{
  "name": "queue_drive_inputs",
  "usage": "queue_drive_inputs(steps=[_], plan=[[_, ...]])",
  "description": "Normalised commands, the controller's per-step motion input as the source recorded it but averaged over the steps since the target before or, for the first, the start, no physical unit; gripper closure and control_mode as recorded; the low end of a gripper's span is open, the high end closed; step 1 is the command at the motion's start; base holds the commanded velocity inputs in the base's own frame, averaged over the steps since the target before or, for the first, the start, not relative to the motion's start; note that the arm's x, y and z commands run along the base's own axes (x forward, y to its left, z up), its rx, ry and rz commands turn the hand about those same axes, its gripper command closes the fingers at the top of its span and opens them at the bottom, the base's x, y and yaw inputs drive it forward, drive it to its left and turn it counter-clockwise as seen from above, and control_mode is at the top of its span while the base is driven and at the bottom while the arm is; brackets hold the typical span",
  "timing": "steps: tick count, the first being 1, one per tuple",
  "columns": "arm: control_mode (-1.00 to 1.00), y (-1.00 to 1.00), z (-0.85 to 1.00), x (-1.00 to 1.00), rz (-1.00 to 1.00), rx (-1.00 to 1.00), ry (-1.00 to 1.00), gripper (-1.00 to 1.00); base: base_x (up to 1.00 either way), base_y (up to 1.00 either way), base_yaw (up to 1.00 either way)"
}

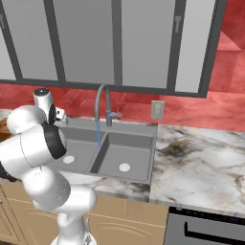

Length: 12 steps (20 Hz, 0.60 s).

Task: Pick the tangerine from the sink and place it on the cutting board to airdry. Then turn off the sink faucet.

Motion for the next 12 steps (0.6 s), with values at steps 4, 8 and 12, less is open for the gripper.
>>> queue_drive_inputs(steps=[4, 8, 12], plan=[[-1.0, 0.33, 0.05, -0.93, 0.09, 0.0, -0.11, 1.0, 0.0, 0.0, 0.0], [-1.0, 0.34, 0.0, -0.87, 0.08, 0.0, -0.18, 1.0, 0.0, 0.0, 0.0], [-1.0, 0.41, 0.0, -0.81, 0.08, 0.0, -0.21, 1.0, 0.0, 0.0, 0.0]])
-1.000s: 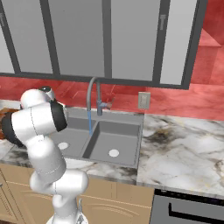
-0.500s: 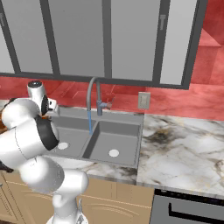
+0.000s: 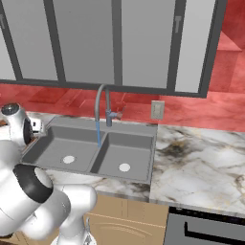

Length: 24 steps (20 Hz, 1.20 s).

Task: Pick the tangerine from the sink and place it on the cutting board to airdry. Then turn off the sink faucet.

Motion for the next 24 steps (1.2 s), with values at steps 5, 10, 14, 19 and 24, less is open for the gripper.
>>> queue_drive_inputs(steps=[5, 10, 14, 19, 24], plan=[[-1.0, 0.44, 0.18, -0.53, 0.05, 0.04, -0.19, 1.0, 0.0, 0.0, 0.0], [-1.0, 0.35, 0.32, -0.37, 0.07, 0.08, -0.15, 1.0, 0.0, 0.0, 0.0], [-1.0, 0.26, 0.53, -0.09, 0.11, 0.14, -0.09, 1.0, 0.0, 0.0, 0.0], [-1.0, 0.25, 0.57, 0.0, 0.13, 0.11, 0.0, 1.0, 0.0, 0.0, 0.0], [-1.0, 0.39, 0.02, 0.0, 0.05, 0.0, -0.01, 1.0, 0.0, 0.0, 0.0]])
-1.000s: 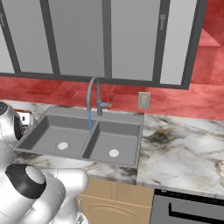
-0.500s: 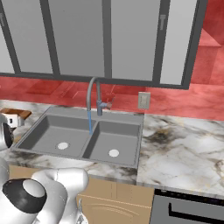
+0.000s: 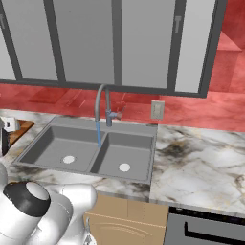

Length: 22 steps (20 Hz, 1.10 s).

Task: Pick the tangerine from the sink and place it on the cutting board to airdry. Then turn off the sink faucet.

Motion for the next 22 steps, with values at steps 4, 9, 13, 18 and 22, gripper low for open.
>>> queue_drive_inputs(steps=[4, 9, 13, 18, 22], plan=[[-1.0, 0.53, 0.02, 0.0, 0.01, -0.04, 0.02, 1.0, 0.0, 0.0, 0.0], [-1.0, 0.41, 0.0, 0.0, 0.0, -0.12, 0.08, 1.0, 0.0, 0.0, 0.0], [-1.0, 0.38, 0.0, 0.0, 0.0, -0.13, 0.04, 1.0, 0.0, 0.0, 0.0], [-1.0, 0.43, 0.01, 0.0, 0.0, -0.12, 0.02, 1.0, 0.0, 0.0, 0.0], [-1.0, 0.28, -0.01, 0.0, 0.0, -0.07, 0.01, 1.0, 0.0, 0.0, 0.0]])
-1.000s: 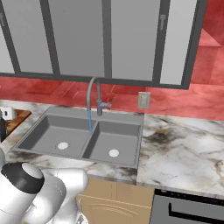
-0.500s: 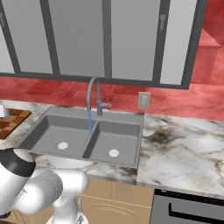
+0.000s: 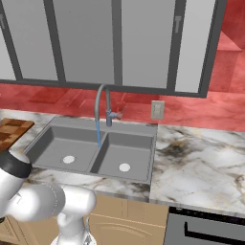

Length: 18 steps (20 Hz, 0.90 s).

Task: Pick the tangerine from the sink and place it on the cutting board to airdry. Then turn off the sink faucet.

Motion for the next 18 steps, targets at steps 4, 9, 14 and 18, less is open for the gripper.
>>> queue_drive_inputs(steps=[4, 9, 14, 18], plan=[[-1.0, 0.24, -0.11, 0.07, 0.0, -0.04, 0.0, 1.0, 0.0, 0.0, 0.0], [-1.0, 0.2, -0.08, 0.13, 0.0, -0.04, 0.01, 1.0, 0.0, 0.0, 0.0], [-1.0, 0.13, -0.15, 0.22, 0.0, -0.02, 0.02, 1.0, 0.0, 0.0, 0.0], [-1.0, 0.05, -0.15, 0.32, 0.0, -0.03, 0.03, 1.0, 0.0, 0.0, 0.0]])
